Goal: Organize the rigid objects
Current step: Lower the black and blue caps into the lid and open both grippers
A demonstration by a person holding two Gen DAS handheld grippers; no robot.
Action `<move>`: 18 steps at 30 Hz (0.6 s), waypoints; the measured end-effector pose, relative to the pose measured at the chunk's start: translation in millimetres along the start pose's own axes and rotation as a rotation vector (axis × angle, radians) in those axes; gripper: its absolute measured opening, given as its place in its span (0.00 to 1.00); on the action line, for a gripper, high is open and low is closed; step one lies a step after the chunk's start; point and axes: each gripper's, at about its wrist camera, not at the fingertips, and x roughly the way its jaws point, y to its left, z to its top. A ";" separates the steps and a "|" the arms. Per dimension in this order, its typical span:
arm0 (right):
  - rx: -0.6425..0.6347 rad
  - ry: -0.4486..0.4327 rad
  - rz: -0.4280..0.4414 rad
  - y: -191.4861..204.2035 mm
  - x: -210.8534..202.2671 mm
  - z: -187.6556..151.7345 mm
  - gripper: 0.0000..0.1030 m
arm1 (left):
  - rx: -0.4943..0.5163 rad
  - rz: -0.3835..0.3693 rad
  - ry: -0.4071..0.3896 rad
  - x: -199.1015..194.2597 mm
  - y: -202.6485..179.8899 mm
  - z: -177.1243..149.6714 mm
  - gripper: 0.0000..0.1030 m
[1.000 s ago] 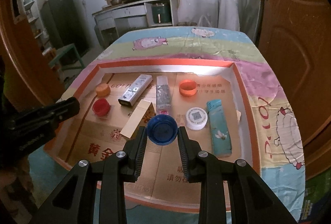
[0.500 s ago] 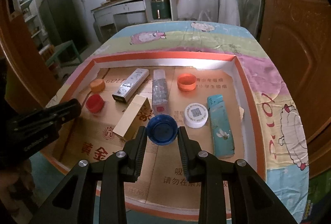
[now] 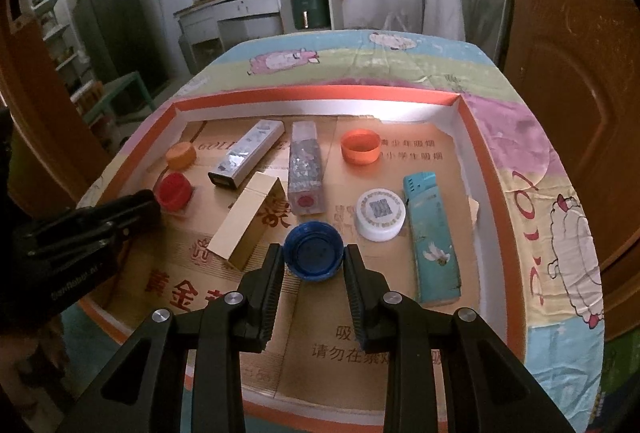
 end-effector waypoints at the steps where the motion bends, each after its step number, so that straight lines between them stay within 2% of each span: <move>1: 0.000 0.002 0.000 -0.1 0.8 -0.3 0.30 | 0.001 0.001 0.000 0.1 -0.1 0.1 0.31; 18: -0.006 -0.001 -0.003 0.4 4.9 -0.7 0.31 | 0.040 0.019 -0.007 3.3 -7.7 -1.0 0.33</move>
